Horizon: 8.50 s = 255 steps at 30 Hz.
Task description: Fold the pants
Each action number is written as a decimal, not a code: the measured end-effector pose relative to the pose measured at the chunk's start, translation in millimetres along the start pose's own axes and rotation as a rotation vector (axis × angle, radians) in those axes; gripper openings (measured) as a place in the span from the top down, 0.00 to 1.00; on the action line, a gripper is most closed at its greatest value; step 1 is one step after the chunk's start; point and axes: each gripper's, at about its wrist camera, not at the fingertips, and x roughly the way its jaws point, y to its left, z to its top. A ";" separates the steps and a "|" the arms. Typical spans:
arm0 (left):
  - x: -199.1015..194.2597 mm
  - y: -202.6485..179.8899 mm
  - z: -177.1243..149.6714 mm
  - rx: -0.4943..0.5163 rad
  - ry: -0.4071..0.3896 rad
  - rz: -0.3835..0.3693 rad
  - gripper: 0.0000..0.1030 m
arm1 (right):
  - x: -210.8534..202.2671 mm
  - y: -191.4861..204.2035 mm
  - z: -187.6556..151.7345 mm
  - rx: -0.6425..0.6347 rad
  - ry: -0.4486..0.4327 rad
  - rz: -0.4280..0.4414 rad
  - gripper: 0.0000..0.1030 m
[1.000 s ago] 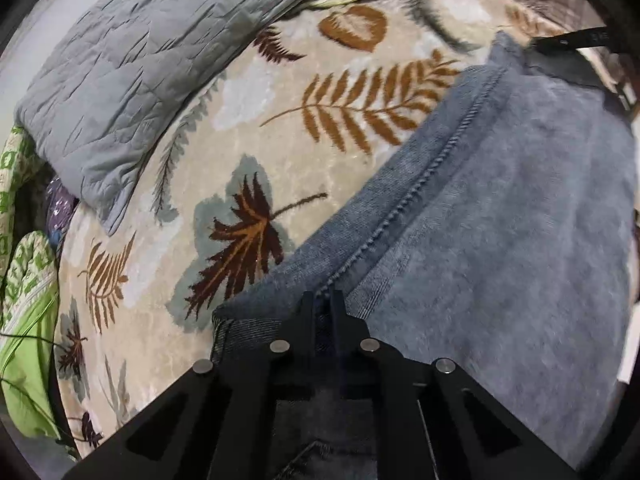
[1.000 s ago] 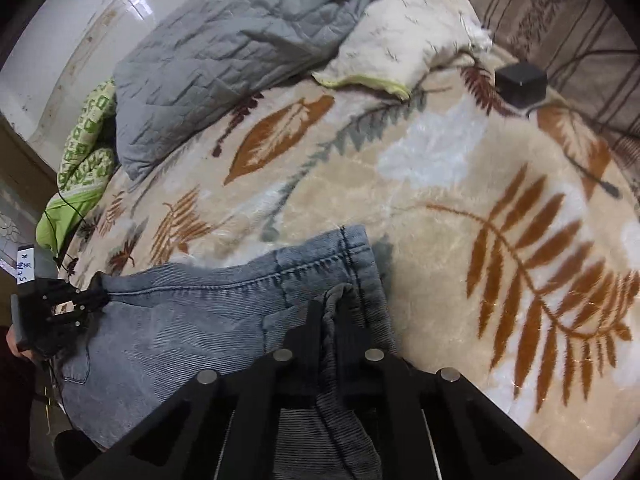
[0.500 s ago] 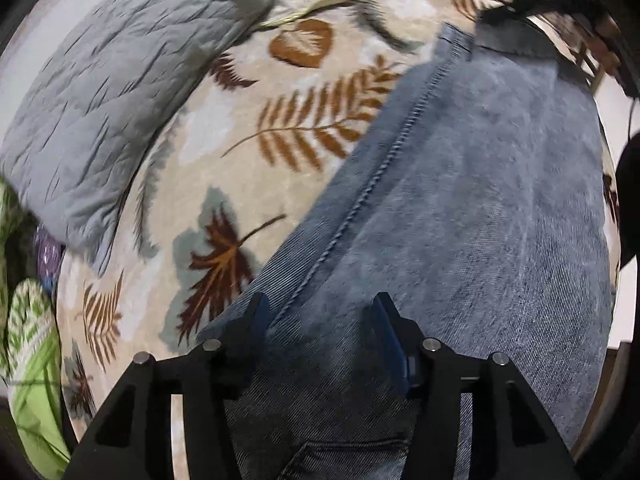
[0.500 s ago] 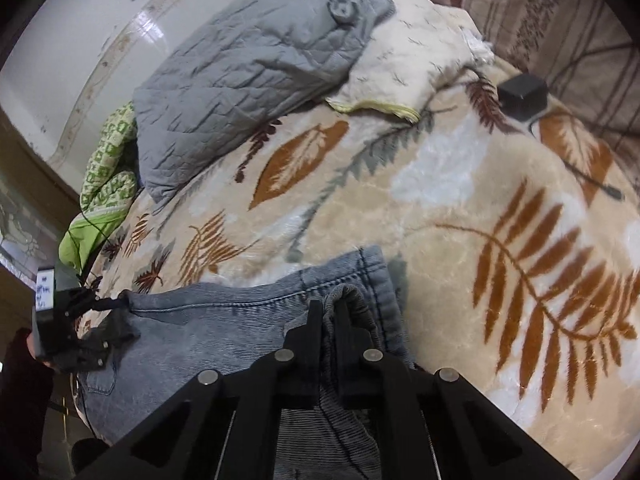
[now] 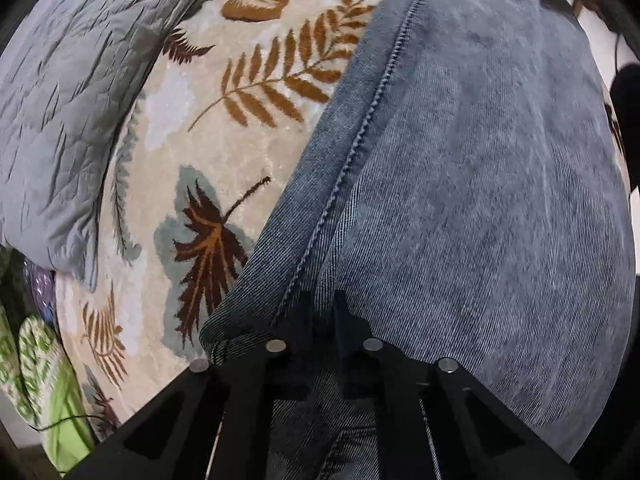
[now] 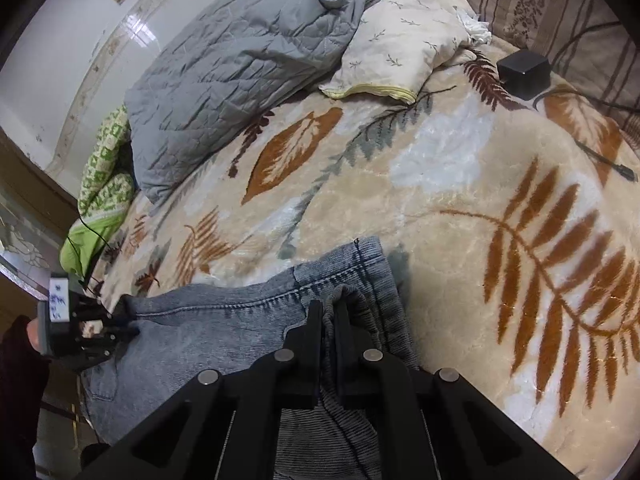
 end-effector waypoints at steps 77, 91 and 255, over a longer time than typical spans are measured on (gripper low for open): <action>-82.6 -99.1 -150.2 -0.928 -0.420 -0.053 0.49 | 152.1 298.5 -39.2 -0.451 0.188 0.358 0.89; -60.0 -109.2 -162.1 -0.958 -0.421 -0.085 0.47 | 172.4 317.9 -32.0 -0.455 0.197 0.302 0.83; -24.0 -44.5 -147.2 -1.082 -0.137 0.381 0.06 | 138.5 187.3 -18.0 -0.305 0.079 -0.104 0.98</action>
